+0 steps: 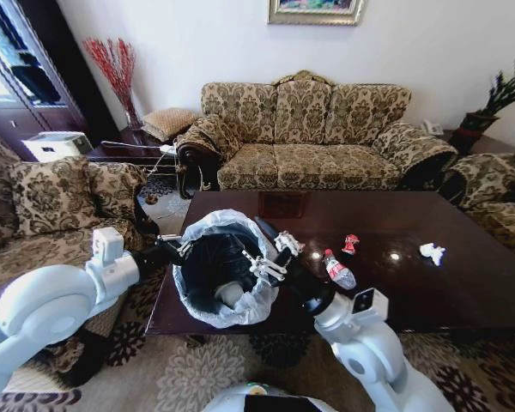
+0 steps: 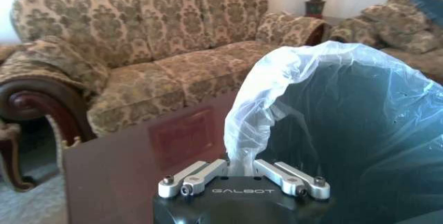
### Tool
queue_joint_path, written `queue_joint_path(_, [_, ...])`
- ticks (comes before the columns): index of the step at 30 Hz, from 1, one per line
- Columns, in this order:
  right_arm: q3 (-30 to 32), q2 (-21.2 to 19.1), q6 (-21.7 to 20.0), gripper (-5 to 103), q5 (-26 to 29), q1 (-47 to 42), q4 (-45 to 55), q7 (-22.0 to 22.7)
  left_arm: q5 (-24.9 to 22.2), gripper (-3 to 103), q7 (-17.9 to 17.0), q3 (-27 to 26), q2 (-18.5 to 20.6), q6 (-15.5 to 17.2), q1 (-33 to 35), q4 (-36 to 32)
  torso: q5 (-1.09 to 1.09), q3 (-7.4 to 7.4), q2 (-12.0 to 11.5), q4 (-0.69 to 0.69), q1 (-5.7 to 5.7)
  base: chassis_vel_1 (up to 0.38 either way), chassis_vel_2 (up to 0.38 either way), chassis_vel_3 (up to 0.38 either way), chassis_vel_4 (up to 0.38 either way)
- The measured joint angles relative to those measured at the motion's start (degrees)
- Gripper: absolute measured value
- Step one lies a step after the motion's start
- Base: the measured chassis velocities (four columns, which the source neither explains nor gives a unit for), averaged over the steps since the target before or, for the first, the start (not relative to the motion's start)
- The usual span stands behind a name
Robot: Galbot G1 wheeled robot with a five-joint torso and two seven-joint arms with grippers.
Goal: Move to the front of the table and place the trash on the table into the trash bin.
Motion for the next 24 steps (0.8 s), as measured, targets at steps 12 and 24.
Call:
queue_joint_path(12, [9.2, 2.2, -2.9, 100, -1.3, -0.6, -19.3, 15.6, 0.5, 2, 0.3, -4.2, -1.9, -2.0, -0.9, 5.6, 0.02, 0.01, 0.0, 0.00, 0.00, 0.000, 0.000, 0.000, 0.000])
queue_joint_path(24, [4.6, 7.6, -2.3, 100, -6.6, 13.2, -46.0, 17.7, 1.2, 2, 0.9, -2.9, -2.8, -2.6, -0.7, 4.1, 0.00, 0.01, 0.0, 0.01, 0.01, 0.000, 0.000, 0.000, 0.000])
